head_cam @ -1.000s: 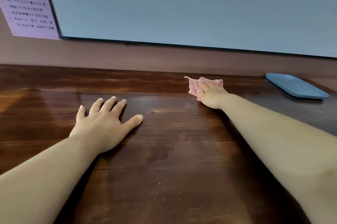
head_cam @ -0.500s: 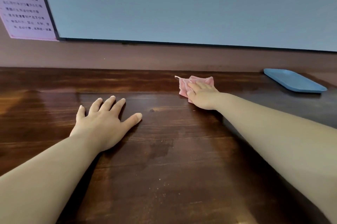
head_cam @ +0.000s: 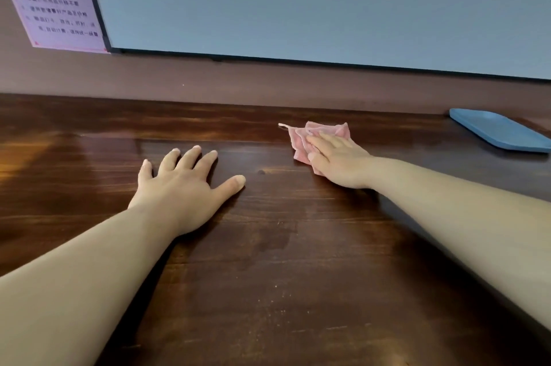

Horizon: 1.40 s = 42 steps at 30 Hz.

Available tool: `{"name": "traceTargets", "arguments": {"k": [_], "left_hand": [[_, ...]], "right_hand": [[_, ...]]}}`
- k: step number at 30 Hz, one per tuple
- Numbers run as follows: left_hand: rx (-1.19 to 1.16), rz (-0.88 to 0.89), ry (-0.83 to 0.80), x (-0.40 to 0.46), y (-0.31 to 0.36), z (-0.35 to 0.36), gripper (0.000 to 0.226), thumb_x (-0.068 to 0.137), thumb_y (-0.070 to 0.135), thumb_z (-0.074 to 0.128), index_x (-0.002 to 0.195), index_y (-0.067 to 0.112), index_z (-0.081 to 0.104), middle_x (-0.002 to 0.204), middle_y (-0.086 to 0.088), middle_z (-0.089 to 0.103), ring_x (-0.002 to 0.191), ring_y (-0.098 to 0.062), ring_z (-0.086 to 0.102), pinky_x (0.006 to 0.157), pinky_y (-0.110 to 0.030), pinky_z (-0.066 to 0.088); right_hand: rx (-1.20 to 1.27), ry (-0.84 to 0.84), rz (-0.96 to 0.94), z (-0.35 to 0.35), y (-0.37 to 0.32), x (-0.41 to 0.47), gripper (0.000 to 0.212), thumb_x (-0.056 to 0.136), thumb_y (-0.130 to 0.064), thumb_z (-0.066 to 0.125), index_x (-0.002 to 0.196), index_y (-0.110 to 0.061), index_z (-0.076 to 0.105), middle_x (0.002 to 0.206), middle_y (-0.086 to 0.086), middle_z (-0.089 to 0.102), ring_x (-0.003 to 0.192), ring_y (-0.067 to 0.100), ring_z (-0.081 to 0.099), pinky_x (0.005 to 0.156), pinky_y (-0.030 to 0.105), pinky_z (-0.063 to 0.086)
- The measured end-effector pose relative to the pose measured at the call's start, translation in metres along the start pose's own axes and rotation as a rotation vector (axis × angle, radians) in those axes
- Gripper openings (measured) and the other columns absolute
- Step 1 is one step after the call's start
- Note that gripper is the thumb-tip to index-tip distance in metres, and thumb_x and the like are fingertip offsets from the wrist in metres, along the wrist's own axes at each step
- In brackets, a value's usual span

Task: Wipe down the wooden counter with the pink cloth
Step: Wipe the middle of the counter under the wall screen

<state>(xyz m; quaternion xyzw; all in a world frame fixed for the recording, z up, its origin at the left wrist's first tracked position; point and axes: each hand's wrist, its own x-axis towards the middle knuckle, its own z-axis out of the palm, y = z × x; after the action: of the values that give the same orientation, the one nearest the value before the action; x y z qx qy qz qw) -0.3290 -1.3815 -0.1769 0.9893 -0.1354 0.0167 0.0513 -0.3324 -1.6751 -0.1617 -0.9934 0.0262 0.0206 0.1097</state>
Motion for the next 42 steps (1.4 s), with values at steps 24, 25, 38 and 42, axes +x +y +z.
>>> {"name": "traceTargets", "arguments": {"k": [24, 25, 38, 42], "left_hand": [[0.000, -0.001, 0.001, 0.000, 0.000, -0.001, 0.101, 0.064, 0.094, -0.002, 0.151, 0.043, 0.007, 0.161, 0.013, 0.003, 0.148, -0.017, -0.002, 0.118, -0.052, 0.001], [-0.001, 0.000, 0.004, 0.000, 0.000, -0.001, 0.101, 0.064, 0.094, -0.002, 0.151, 0.043, 0.007, 0.161, 0.013, 0.003, 0.148, -0.017, -0.001, 0.117, -0.052, 0.001], [0.004, 0.007, -0.009, 0.000, 0.000, -0.003, 0.103, 0.063, 0.094, -0.003, 0.151, 0.043, 0.007, 0.161, 0.012, 0.004, 0.149, -0.018, -0.001, 0.117, -0.053, 0.002], [-0.003, 0.005, -0.010, -0.001, 0.000, -0.005, 0.106, 0.060, 0.095, -0.005, 0.151, 0.043, 0.006, 0.162, 0.012, 0.003, 0.149, -0.018, -0.002, 0.118, -0.052, 0.002]], "right_hand": [[-0.098, -0.050, -0.160, 0.009, -0.023, -0.014, 0.066, 0.099, -0.045, 0.013, 0.162, -0.030, 0.004, 0.170, -0.006, -0.001, 0.155, 0.011, -0.008, 0.126, 0.042, -0.001], [-0.101, -0.043, -0.163, 0.008, -0.023, -0.014, 0.064, 0.100, -0.044, 0.014, 0.162, -0.031, 0.005, 0.170, -0.006, 0.001, 0.155, 0.011, -0.007, 0.126, 0.041, -0.001], [-0.114, -0.084, -0.091, 0.002, -0.017, -0.020, 0.059, 0.106, -0.040, 0.013, 0.162, -0.028, 0.004, 0.170, -0.005, -0.005, 0.155, 0.014, -0.013, 0.126, 0.042, -0.004], [-0.106, -0.005, 0.080, -0.005, -0.028, -0.005, 0.057, 0.107, -0.035, 0.014, 0.162, -0.023, 0.011, 0.170, -0.002, 0.003, 0.156, 0.024, -0.008, 0.125, 0.042, -0.001]]}}
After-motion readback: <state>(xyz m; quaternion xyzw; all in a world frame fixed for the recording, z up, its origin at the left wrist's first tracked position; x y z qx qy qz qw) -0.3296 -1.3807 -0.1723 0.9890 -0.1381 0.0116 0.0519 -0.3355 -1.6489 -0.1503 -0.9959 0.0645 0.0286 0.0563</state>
